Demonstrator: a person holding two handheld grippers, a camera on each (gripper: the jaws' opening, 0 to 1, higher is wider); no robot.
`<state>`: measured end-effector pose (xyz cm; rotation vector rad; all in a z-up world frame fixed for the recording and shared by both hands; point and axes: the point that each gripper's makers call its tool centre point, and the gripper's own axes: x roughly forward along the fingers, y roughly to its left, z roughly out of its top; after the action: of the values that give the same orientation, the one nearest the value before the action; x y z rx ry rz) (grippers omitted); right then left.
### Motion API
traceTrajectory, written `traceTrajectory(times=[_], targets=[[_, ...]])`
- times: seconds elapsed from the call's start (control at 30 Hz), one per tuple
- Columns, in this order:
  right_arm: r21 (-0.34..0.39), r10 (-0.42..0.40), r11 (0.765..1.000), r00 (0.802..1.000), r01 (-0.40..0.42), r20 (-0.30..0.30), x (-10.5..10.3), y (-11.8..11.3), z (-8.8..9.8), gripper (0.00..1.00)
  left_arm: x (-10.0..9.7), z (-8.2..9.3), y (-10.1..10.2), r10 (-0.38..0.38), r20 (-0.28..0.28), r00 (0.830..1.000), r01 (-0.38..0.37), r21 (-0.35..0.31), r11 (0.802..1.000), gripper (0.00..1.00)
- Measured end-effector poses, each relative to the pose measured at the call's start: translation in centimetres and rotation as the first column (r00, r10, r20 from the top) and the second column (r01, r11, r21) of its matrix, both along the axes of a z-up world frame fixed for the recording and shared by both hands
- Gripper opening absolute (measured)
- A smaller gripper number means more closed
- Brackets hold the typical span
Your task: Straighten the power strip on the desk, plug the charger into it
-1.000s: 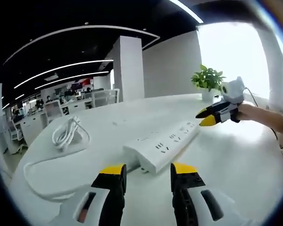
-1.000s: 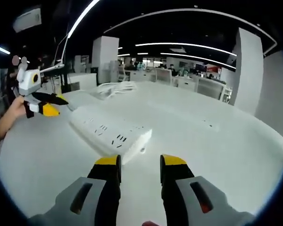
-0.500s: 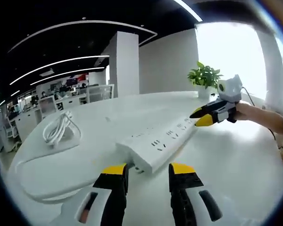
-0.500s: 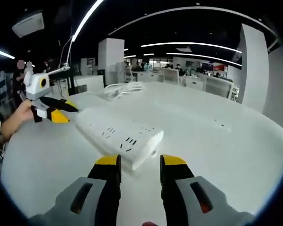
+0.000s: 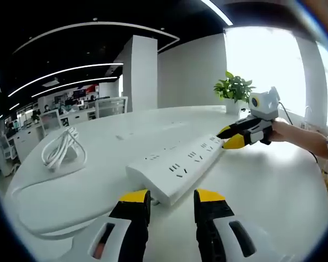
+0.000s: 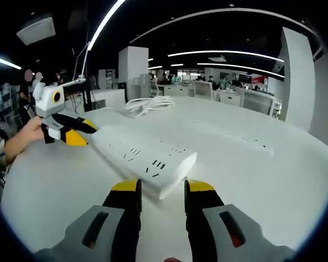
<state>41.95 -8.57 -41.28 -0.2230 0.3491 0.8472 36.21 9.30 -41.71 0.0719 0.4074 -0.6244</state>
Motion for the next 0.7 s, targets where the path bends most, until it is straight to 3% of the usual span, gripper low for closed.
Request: traceTrajectory(times=[0.7], targets=[[0.045,0.027,0.999,1.000,-0.028,0.014,-0.09,0.82,0.26,0.30,0.42,0.05,-0.32,0.008,0.007,1.000,-0.008,0.006,1.000,0.32]])
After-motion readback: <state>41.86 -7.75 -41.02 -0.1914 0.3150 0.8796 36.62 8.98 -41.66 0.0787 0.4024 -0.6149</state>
